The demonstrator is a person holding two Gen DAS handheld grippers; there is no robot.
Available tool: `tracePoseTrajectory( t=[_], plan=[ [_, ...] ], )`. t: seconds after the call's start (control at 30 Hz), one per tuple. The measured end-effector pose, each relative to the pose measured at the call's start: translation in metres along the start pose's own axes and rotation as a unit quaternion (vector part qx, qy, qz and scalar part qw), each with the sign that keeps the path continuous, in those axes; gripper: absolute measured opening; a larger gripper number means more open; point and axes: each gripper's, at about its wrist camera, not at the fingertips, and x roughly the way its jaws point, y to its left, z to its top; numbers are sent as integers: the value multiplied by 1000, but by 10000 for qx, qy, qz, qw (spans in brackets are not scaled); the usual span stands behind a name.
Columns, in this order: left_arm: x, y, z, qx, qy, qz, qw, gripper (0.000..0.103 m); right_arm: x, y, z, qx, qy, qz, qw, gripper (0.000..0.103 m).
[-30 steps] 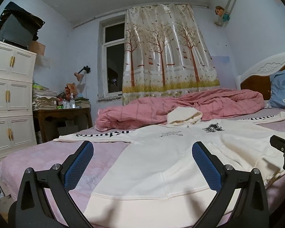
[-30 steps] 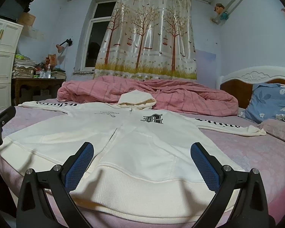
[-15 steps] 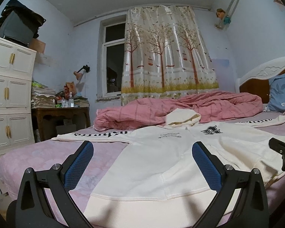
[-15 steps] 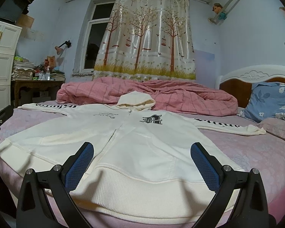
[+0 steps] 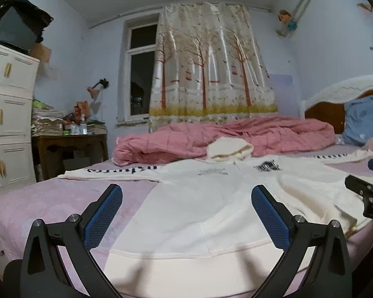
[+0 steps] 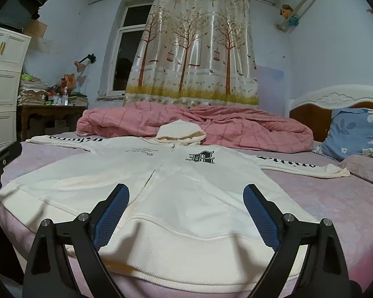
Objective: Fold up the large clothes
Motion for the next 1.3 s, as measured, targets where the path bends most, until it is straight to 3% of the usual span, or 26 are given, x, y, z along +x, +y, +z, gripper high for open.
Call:
tracePoseTrajectory(
  t=[0.4,0.7,1.17,1.3],
  plan=[
    [3,-4,-4,-40,115,-411,9991,103,0,0,-1,41,-102,-104,9999,103],
    [16,-4,-6,-30,536,-428,9976,103,-1,0,-2,36,-82,-119,9999,103],
    [19,7,-7,-172,657,-443,9967,103,-3,1,-4,46,-70,-139,9999,103],
    [11,3,-7,14,854,-498,9951,103,-9,1,-10,197,219,-168,9994,103]
  ],
)
